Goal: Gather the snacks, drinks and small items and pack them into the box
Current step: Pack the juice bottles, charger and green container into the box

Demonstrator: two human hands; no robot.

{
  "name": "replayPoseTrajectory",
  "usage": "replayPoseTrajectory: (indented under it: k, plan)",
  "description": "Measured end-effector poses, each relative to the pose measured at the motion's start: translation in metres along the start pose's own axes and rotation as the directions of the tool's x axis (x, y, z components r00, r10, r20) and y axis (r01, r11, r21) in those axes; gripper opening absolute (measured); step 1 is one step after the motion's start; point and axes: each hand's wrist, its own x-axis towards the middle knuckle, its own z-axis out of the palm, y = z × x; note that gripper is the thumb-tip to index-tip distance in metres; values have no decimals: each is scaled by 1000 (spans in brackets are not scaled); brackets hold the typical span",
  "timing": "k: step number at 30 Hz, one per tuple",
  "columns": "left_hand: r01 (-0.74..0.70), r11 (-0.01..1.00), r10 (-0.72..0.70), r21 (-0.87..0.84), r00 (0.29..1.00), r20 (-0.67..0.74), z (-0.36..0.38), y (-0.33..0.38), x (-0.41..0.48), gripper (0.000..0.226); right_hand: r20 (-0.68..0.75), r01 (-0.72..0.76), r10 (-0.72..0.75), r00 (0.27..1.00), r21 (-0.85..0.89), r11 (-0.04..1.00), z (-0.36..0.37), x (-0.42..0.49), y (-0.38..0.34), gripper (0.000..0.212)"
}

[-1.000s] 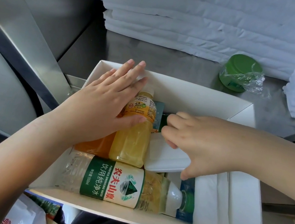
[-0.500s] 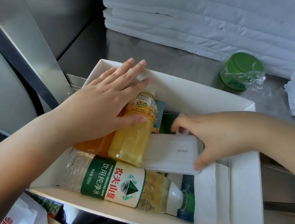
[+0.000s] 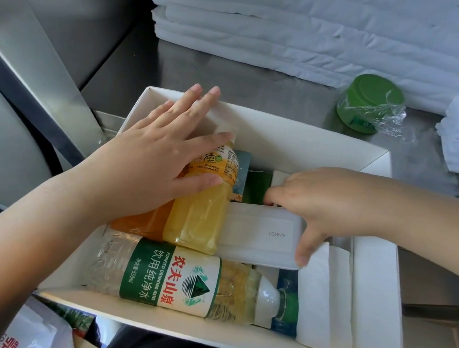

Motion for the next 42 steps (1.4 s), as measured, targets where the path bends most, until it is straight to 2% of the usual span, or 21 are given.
replayPoseTrajectory:
  k: [8, 11, 13, 15, 21, 25, 27, 34, 37, 42]
  plan:
    - [4, 1000, -4, 2, 1000, 7, 0, 2, 0, 66, -27, 31, -30, 999, 36, 999, 7, 6, 4, 84]
    - [-3, 1000, 3, -2, 1000, 16, -1, 1, 1, 66, 0, 31, -32, 999, 241, 970, 1, 1, 10, 67]
    - [-8, 1000, 9, -22, 1000, 24, -2, 0, 0, 66, 26, 30, -44, 999, 411, 911, -4, -2, 16, 54]
    - [-9, 999, 11, -39, 1000, 28, -2, -1, 0, 67, 37, 24, -49, 998, 501, 865, -7, -3, 19, 49]
    - [-16, 999, 18, -47, 999, 34, 1, -3, 0, 67, 96, -20, -31, 995, 492, 870, -13, 7, 18, 56]
    - [-19, 999, 20, -44, 999, 34, 1, -3, 1, 67, 198, -11, -104, 975, 507, 862, -16, 19, 17, 64]
    - [-20, 999, 22, -40, 999, 41, 0, -3, 1, 67, 238, -1, -145, 960, 526, 850, -16, 25, 17, 59]
    - [-12, 996, 18, -84, 997, 72, -8, -4, 2, 64, 317, -74, -243, 917, 734, 675, -14, 32, 33, 55]
    - [-4, 993, 12, -118, 998, 68, -11, -4, -3, 61, 305, -61, -272, 913, 759, 649, -13, 35, 34, 54]
    - [64, 985, -45, -163, 992, 119, -6, 7, -11, 95, 307, -60, -256, 917, 740, 670, -12, 44, 27, 56]
